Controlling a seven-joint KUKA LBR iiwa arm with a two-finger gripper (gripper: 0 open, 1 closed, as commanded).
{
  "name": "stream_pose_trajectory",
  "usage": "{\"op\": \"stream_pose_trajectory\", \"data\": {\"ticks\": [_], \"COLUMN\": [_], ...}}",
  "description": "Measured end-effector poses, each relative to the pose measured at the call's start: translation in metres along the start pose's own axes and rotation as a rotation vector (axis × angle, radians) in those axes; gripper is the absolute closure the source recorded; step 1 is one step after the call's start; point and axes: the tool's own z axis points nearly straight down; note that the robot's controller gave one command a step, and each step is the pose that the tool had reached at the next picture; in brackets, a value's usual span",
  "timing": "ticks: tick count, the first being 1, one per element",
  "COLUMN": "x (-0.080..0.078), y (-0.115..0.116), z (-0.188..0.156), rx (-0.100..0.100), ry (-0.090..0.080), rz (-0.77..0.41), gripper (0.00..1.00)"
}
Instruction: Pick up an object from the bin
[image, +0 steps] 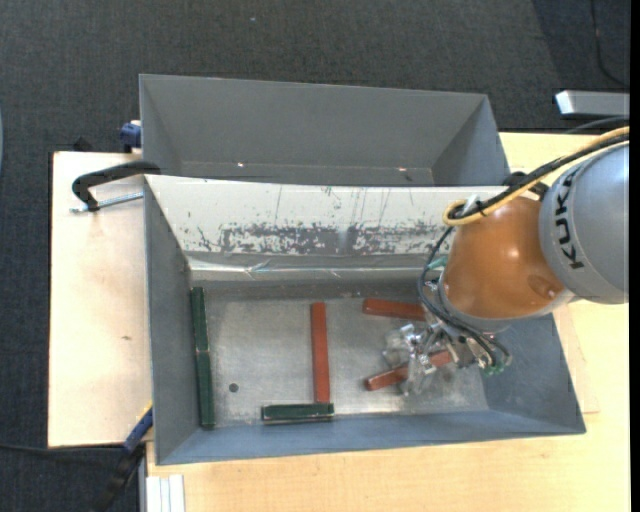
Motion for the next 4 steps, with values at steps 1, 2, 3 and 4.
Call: {"op": "stream_pose_trajectory", "data": {"ticks": [1, 2, 3, 4], "x": [0.001, 0.000, -0.001, -0.002], "y": [0.001, 0.000, 0.000, 0.000], "z": [-0.022, -0.046, -0.066, -0.083], "rx": [-0.002, 0.000, 0.002, 0.003], "ry": [0.004, -0.002, -0.006, -0.007], "rz": [0.000, 0.000, 0.000, 0.000], "gripper": [1.00, 1.00, 1.00, 1.00]}}
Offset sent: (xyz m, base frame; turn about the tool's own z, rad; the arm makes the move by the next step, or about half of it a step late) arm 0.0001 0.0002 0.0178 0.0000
